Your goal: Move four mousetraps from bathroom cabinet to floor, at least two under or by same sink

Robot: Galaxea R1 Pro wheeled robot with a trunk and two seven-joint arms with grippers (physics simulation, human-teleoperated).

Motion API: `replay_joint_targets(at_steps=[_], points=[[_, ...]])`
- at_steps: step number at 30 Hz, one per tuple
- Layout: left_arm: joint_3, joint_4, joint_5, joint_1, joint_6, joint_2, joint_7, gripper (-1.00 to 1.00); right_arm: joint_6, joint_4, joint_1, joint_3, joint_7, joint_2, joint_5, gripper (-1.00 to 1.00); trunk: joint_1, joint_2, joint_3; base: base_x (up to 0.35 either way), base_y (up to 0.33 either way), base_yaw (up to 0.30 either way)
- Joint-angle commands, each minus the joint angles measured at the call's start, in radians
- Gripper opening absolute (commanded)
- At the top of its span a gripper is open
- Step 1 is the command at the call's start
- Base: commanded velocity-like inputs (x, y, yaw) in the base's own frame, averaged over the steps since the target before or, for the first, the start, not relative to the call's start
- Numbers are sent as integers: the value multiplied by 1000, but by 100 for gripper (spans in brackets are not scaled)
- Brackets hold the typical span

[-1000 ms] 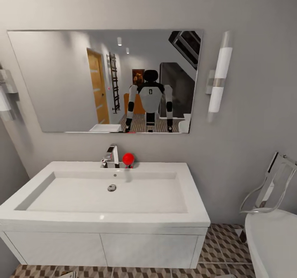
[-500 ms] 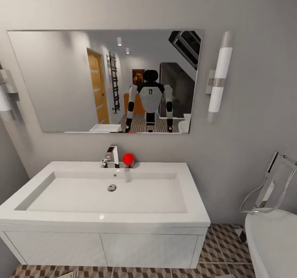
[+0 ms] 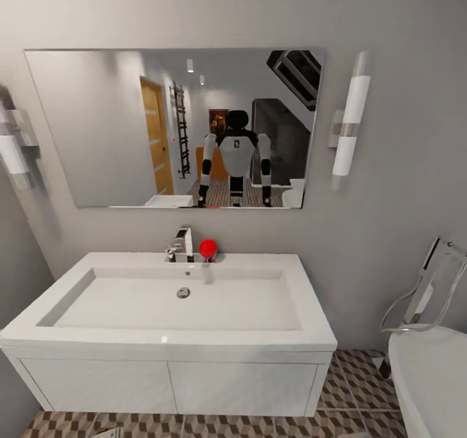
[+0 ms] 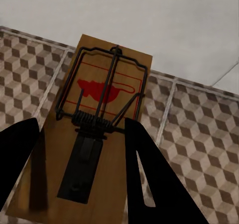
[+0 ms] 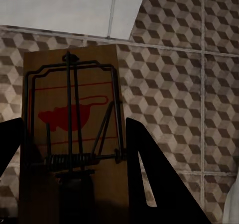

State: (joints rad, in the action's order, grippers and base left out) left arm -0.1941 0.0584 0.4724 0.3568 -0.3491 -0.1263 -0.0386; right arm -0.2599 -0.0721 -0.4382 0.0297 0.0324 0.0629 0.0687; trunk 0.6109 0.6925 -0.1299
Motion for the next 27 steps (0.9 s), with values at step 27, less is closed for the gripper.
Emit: replay_joint_targets(at_steps=[27], points=[[-7, 0, 3, 1, -1, 5, 0, -100, -7, -5, -2, 3, 1, 3, 3, -100, 0, 2, -2, 19, 51, 0]])
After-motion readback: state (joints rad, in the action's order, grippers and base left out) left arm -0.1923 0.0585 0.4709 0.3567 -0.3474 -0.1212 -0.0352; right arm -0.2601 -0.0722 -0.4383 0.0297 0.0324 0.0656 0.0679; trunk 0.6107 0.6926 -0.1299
